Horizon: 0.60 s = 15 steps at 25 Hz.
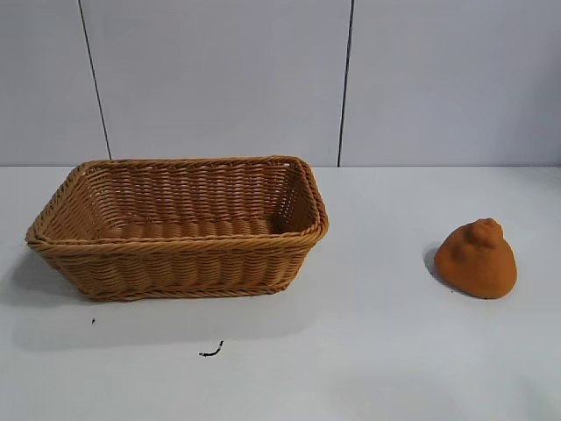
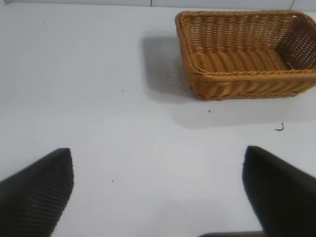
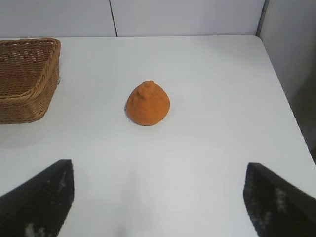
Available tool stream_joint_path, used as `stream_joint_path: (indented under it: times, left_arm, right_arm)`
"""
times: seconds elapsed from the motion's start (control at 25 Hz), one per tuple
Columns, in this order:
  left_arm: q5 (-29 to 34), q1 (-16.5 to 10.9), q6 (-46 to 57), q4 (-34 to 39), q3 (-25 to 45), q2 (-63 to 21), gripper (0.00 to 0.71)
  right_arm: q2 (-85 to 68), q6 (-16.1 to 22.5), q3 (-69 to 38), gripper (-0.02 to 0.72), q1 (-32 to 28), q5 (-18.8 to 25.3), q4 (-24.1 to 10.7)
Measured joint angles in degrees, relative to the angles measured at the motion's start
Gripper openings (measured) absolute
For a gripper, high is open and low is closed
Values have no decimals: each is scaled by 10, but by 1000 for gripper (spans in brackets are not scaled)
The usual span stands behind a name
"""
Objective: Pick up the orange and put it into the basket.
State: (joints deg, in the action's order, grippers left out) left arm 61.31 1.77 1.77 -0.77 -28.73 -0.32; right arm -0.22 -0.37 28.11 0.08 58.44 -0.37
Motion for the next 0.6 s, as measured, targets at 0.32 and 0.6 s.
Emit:
stream_joint_path:
  times: [0.32,0.6]
  left_arm:
    - [0,0,0,0,0,0,666]
    - [0,0,0,0,0,0,666]
  right_arm:
    - [0,0,0,638,0,-1,0]
    - [15,0,14,638,0,0,-19]
